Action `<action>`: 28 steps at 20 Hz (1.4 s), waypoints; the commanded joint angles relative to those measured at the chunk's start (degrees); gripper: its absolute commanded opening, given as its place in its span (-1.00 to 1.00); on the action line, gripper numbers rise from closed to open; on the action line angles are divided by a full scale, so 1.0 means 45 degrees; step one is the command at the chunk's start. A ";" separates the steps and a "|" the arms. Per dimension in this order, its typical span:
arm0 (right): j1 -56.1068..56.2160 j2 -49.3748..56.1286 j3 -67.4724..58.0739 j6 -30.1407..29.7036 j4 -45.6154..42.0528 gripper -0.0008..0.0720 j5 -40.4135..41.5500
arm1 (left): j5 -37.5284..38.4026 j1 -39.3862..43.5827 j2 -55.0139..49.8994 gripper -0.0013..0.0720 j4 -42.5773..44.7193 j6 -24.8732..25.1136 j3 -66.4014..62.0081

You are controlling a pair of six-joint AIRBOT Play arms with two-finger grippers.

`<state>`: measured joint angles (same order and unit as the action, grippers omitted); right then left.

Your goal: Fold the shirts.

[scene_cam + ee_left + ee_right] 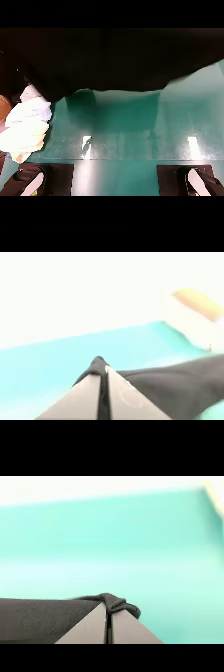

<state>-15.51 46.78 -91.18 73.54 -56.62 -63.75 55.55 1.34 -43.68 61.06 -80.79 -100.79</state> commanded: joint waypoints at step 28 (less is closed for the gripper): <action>0.2545 1.2818 -0.4575 0.1336 -0.2968 -0.94 -0.2399 | -0.2215 -0.0049 -1.1521 -0.89 -0.0175 -0.0228 0.1010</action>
<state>-4.58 99.35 -106.10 79.48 -71.00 -76.18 51.07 1.13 -90.78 60.38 -82.13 -92.27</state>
